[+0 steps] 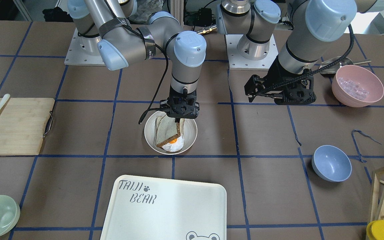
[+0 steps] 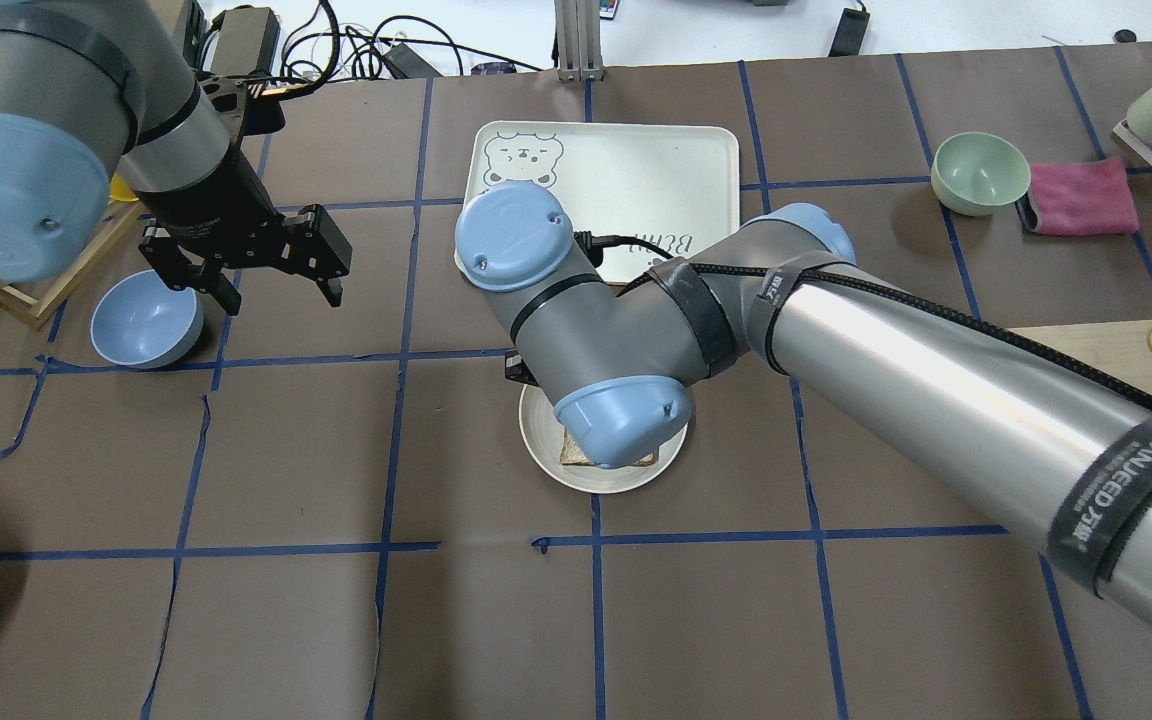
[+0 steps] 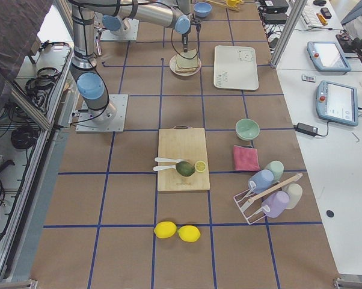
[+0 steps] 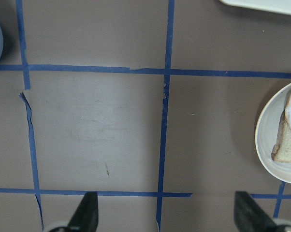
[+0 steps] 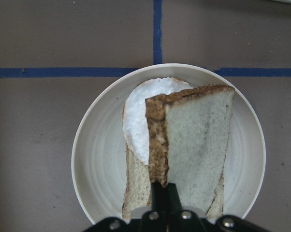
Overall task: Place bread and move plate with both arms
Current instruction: 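Lower the bread onto the fried egg and open the right gripper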
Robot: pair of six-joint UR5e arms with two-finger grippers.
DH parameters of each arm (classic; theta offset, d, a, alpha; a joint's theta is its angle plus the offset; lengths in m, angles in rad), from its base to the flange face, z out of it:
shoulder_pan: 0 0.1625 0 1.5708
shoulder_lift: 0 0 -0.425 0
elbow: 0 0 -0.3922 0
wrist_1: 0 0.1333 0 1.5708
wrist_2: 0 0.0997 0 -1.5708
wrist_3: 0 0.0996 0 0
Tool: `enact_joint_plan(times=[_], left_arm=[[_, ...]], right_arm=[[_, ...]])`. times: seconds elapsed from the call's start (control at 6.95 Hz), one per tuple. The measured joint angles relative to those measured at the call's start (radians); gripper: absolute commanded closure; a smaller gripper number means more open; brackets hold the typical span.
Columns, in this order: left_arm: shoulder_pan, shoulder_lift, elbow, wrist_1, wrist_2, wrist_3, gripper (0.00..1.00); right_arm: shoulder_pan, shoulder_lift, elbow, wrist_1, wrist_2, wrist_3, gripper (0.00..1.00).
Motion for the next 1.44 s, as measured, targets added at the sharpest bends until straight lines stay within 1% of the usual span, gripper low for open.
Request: enact_joint_plan(times=[0.72, 0.86, 1.01, 1.15, 1.29, 1.44], left_arm=[[0.0, -0.004, -0.001, 0.001, 0.0, 0.002, 0.0], [0.0, -0.005, -0.001, 0.002, -0.001, 0.003, 0.0], [-0.001, -0.005, -0.001, 0.002, -0.002, 0.001, 0.0], [-0.001, -0.005, -0.002, 0.002, -0.004, -0.002, 0.0], [-0.001, -0.005, -0.003, 0.002, -0.005, -0.001, 0.0], [-0.001, -0.005, -0.004, 0.002, -0.005, 0.001, 0.0]], right_arm=[[0.002, -0.012, 0.001, 0.061, -0.017, 0.018, 1.0], [0.003, -0.011, 0.002, 0.063, -0.015, 0.041, 0.91], [0.003, -0.008, 0.004, 0.06, -0.012, 0.052, 0.72], [0.003, -0.005, 0.004, 0.051, -0.01, 0.056, 0.44], [0.003, -0.002, 0.004, 0.042, -0.008, 0.057, 0.29], [0.003, 0.0, 0.004, 0.038, -0.008, 0.055, 0.01]])
